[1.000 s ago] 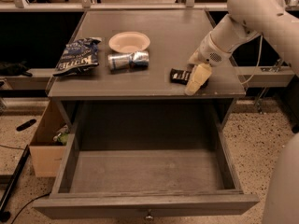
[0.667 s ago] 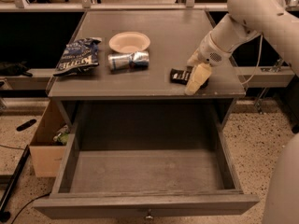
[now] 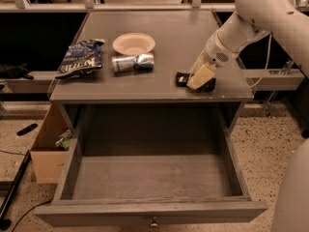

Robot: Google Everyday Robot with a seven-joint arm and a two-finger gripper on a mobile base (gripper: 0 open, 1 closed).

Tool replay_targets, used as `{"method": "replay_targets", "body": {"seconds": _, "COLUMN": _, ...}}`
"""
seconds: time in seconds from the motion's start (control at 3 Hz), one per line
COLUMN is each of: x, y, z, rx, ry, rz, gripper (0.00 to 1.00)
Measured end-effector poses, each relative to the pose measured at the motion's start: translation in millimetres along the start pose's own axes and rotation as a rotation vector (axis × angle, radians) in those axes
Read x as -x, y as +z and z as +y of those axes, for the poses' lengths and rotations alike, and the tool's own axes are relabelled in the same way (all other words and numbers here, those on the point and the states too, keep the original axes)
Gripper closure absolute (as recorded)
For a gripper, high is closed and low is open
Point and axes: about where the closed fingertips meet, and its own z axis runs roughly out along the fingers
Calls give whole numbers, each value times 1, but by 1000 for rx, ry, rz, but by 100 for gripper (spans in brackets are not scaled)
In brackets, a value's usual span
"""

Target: Place rxbar chocolate into top drawer

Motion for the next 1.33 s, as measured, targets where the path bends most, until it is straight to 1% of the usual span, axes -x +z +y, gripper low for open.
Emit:
{"method": "replay_targets", "body": {"seconds": 0.33, "x": 0, "y": 0, "z": 0, "rx": 0, "ry": 0, "rz": 0, "gripper": 100}}
{"method": "replay_targets", "body": {"seconds": 0.67, "x": 0, "y": 0, "z": 0, "rx": 0, "ry": 0, "rz": 0, "gripper": 100}}
{"method": "replay_targets", "body": {"seconds": 1.33, "x": 7, "y": -12, "z": -1, "rx": 0, "ry": 0, "rz": 0, "gripper": 100}}
